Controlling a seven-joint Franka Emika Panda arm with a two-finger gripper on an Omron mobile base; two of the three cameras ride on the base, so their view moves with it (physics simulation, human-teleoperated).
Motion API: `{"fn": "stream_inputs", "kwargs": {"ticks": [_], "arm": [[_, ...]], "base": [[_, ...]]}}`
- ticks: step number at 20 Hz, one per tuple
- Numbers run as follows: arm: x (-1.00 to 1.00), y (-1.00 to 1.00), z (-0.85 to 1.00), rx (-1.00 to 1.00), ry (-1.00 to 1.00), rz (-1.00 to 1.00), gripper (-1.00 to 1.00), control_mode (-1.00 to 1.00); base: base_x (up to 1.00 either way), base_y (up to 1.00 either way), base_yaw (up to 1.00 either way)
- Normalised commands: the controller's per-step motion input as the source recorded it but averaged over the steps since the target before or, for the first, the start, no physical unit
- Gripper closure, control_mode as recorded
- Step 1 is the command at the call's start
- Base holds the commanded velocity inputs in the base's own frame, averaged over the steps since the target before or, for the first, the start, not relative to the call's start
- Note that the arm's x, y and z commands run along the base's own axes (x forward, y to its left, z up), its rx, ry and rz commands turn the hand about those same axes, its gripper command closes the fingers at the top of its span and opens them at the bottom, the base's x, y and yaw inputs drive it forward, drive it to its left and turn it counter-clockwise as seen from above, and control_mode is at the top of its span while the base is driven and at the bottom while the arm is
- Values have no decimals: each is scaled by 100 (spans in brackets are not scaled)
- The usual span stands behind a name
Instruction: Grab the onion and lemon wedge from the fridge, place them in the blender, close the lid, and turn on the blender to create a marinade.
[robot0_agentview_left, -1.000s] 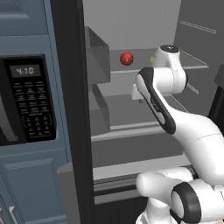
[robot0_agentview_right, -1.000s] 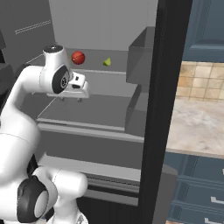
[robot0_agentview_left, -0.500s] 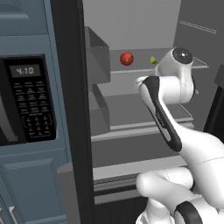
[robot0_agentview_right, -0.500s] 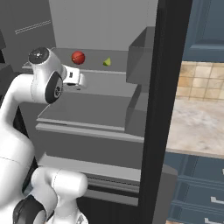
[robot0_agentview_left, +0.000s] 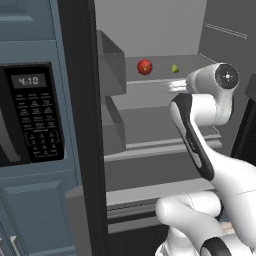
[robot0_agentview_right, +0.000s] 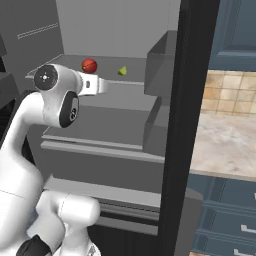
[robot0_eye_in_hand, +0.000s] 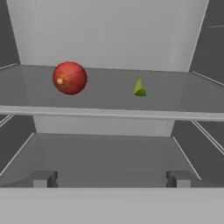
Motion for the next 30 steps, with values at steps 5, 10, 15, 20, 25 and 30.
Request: {"fn": "stream_inputs", "kwargs": {"ticks": [5,10,15,20,25,30], "arm": [[22,-36,54,0,-7,-9,-100,-100],[44,-24,18,0,6,-7,-100,-100],[35,-10,0,2,2,-1,-100,-100],[41,0,0,1,6,0,-100,-100],[43,0,-7,2,7,0,-100,-100],[44,-5,-13,4,6,0,-100,-100]], "base": [[0,0,0],[0,0,0],[0,0,0],[0,0,0],[0,0,0],[0,0,0]]}}
